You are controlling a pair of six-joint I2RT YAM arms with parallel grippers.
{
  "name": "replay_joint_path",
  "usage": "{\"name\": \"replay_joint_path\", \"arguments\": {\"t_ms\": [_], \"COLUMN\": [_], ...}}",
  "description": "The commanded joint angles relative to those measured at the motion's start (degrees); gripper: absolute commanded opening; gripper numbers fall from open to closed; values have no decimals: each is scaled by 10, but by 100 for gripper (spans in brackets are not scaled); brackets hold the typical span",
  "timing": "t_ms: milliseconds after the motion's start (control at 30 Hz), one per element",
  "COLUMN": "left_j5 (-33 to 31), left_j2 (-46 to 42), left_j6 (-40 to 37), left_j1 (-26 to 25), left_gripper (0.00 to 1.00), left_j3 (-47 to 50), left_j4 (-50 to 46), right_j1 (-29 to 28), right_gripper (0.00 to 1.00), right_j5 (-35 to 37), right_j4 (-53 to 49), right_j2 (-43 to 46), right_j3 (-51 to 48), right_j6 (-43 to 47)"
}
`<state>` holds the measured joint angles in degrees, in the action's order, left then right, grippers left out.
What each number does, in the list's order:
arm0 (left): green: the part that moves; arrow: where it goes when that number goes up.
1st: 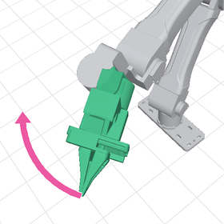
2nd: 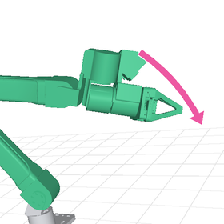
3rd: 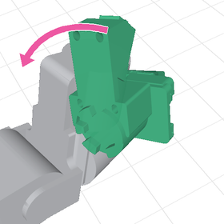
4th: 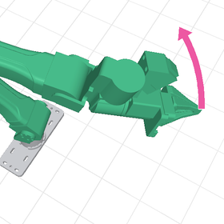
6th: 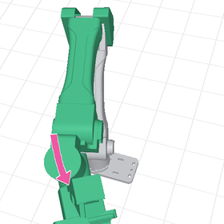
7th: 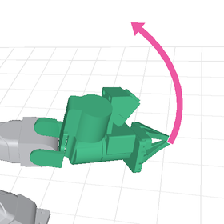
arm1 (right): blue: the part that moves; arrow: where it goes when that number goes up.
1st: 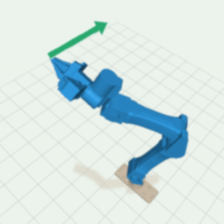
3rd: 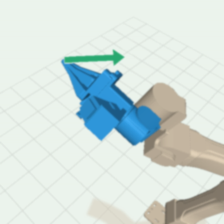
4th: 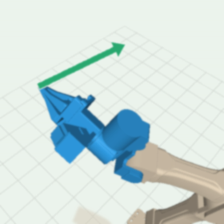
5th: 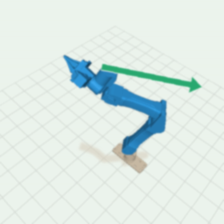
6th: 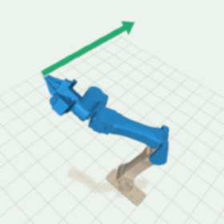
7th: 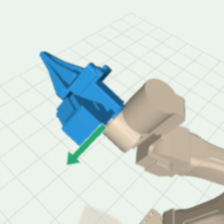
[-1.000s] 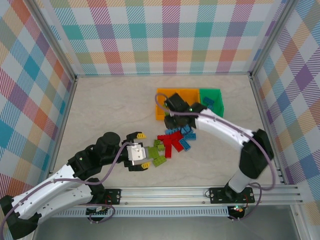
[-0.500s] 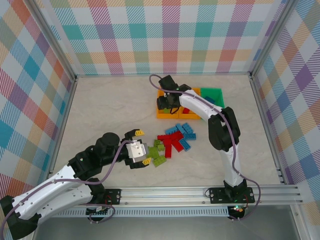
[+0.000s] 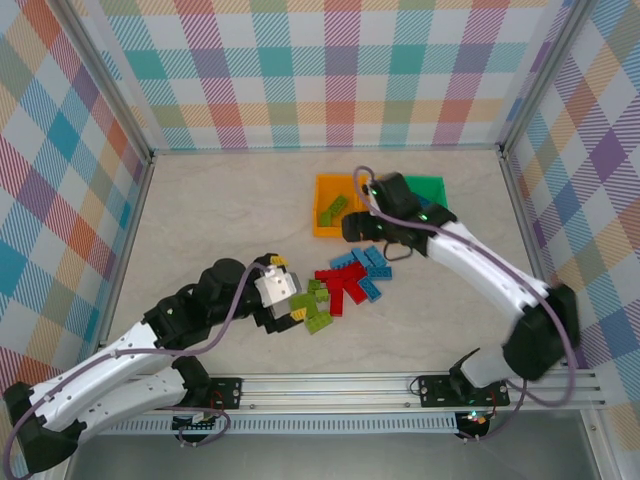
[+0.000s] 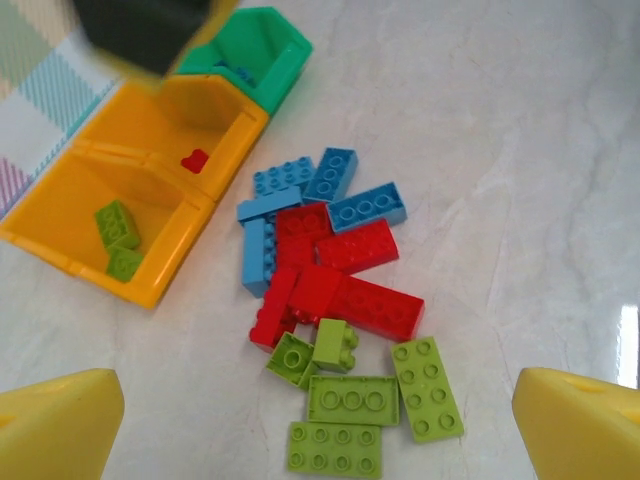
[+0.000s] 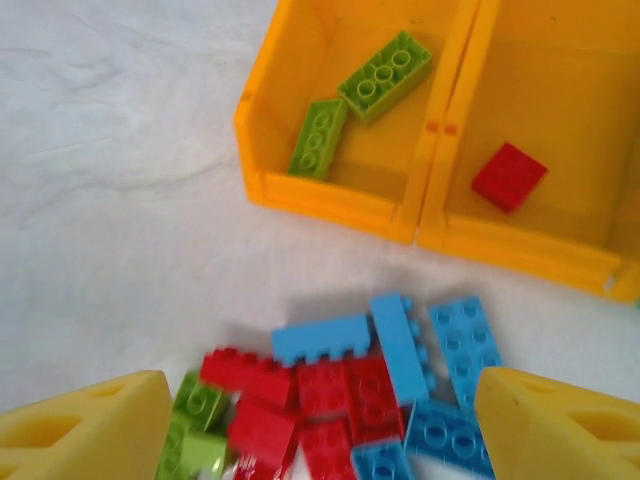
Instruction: Sort the legos into containers by color
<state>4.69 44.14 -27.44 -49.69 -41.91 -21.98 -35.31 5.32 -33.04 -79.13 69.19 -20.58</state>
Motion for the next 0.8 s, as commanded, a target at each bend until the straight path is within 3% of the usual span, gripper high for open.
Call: {"name": "replay_joint_path", "arguments": {"t_ms": [0,167,300,400,767], "left_j5": [-64,-182,-166,-165,-210], "left_j2": [42,134,152,174,320], "left_j6": [160,472,683,796,874], "left_j1": [7,7,7,7,8], "left_gripper": [100,99,92,90,79], "left_j3": [-95,-184,-118,-80,-72], "left_j4": [-43,-165,-106,-74,-93], "right_j1": [-6,-48,-88,-111,-123], "right_gripper": [80,81,81,82,84], "right_j5": [-42,-42,-58,-76,-82], "right_j4": [-14,-131,-210,-238,-208], "right_j2": [98,213,218,202,198], "right_j3": [-83,-141,-131,-113,-121], "right_j6": [-46,-103,-119,-112,-114]}}
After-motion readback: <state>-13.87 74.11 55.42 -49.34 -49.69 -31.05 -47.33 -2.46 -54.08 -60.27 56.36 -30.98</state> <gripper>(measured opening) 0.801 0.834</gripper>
